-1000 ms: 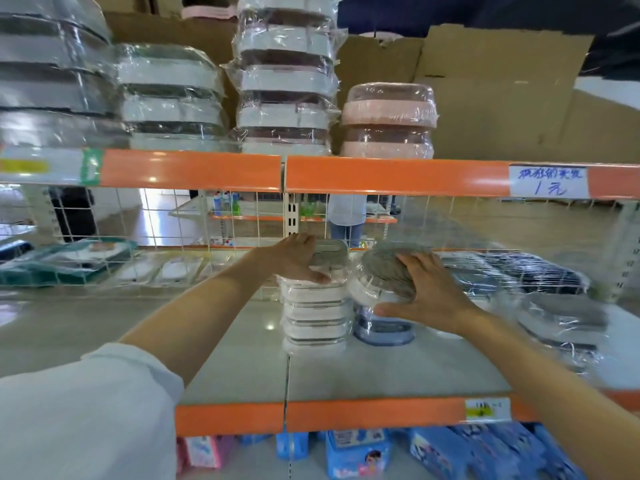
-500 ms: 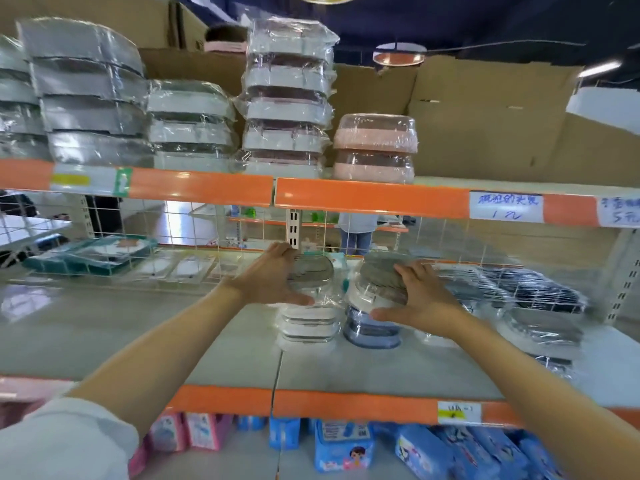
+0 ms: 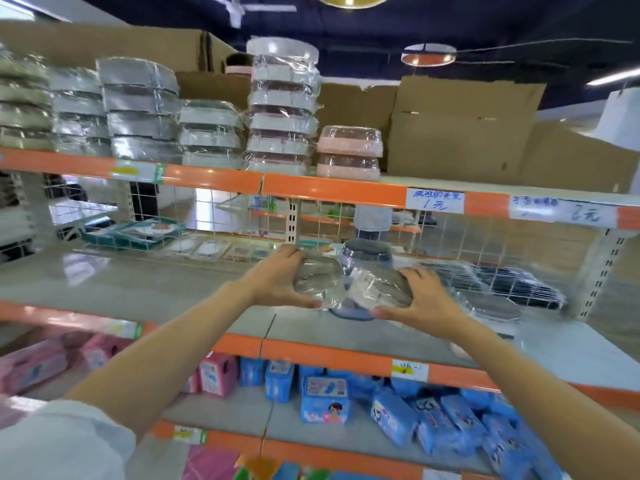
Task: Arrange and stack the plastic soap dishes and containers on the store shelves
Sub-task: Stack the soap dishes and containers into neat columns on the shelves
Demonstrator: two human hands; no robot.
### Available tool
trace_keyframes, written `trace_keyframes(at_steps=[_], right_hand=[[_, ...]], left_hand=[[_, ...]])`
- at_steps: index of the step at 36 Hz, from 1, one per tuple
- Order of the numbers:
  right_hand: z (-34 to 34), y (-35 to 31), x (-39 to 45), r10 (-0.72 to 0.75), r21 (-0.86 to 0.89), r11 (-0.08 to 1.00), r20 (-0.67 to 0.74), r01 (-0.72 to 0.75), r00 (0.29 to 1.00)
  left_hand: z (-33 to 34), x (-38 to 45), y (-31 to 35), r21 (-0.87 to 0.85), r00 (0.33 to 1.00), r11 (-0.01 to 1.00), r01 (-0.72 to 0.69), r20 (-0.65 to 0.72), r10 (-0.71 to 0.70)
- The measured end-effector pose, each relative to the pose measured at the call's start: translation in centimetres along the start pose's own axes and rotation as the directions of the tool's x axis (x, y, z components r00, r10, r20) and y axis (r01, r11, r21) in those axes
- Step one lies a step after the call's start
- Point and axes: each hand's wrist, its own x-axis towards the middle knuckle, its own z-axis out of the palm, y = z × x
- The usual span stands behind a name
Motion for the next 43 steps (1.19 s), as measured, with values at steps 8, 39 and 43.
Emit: trace_keyframes(at_steps=[8, 39, 43], right_hand=[[-4.9, 0.0, -2.4, 0.03, 0.397, 0.918, -0.048, -0.009, 0.998], [-18.4, 5.3, 16.4, 0.056, -0.115, 0.991, -0.045, -0.061, 0.997], [-17.7, 6.7, 18.4, 0.043, 0.062, 0.997, 0.068, -0.047, 0.997]], left_hand=[[-5.5, -0.4, 5.0, -0.145, 0.991, 0.988, -0.044, -0.13, 0.026], [-14.9, 21.5, 9.1, -0.343, 0.936, 0.926, -0.159, -0.352, 0.03], [-13.9, 24.4, 9.7, -0.277, 0.958, 0.947, -0.163, -0.274, 0.085]])
